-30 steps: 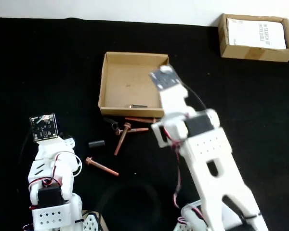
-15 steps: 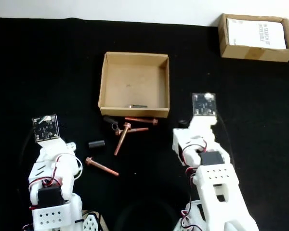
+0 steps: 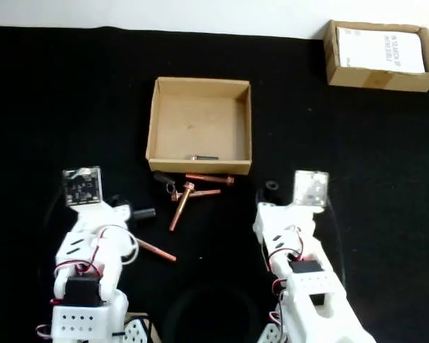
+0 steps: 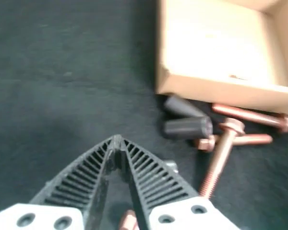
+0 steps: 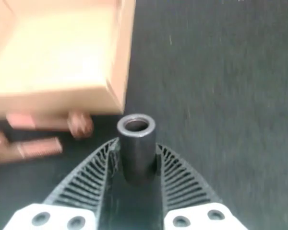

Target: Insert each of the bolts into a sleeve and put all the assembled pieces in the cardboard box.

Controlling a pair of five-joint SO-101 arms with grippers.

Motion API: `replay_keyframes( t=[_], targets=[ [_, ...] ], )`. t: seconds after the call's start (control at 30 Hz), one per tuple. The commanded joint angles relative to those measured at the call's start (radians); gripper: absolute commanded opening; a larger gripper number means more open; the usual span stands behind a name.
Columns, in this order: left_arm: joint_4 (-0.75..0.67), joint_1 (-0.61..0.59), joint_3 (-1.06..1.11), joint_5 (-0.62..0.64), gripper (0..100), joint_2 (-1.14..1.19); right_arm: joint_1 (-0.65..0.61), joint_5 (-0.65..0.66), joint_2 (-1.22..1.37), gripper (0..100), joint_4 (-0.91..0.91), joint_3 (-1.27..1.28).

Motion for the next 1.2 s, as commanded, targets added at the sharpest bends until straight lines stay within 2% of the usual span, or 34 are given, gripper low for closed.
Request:
replay_keyframes(
  t=[0.0, 0.13, 0.37, 0.57, 0.63, 0.77, 0.9, 1.0, 1.17],
  targets=[
    [-0.032, 0.119, -0.036, 0.003, 1, 0.001, 0.031, -0.021, -0.022, 0.7, -0.045, 0.044],
    [-0.16, 0.197, 0.022, 0.003, 1, 0.001, 0.044, -0.021, -0.021, 0.7, -0.045, 0.045],
    [-0.221, 0.213, 0.012, 0.003, 1, 0.001, 0.05, -0.023, -0.021, 0.7, -0.045, 0.05],
    [-0.278, 0.217, -0.189, 0.003, 1, 0.067, 0.05, -0.023, -0.021, 0.7, -0.045, 0.05],
    [-0.293, 0.217, -0.303, 0.003, 1, 0.194, 0.05, -0.023, -0.021, 0.7, -0.045, 0.05],
    [-0.285, 0.219, -0.615, 0.003, 1, 0.615, 0.051, -0.023, -0.021, 0.7, -0.045, 0.051],
    [-0.172, 0.297, -0.865, 0.002, 1, 1.009, 0.051, -0.023, -0.021, 0.7, -0.045, 0.051],
    [-0.063, 0.384, -0.92, 0.002, 1, 1.19, 0.051, -0.023, -0.021, 0.7, -0.045, 0.051],
    [-0.06, 0.409, -0.928, 0.005, 1, 1.403, 0.051, -0.023, -0.021, 0.7, -0.045, 0.051]
  ],
)
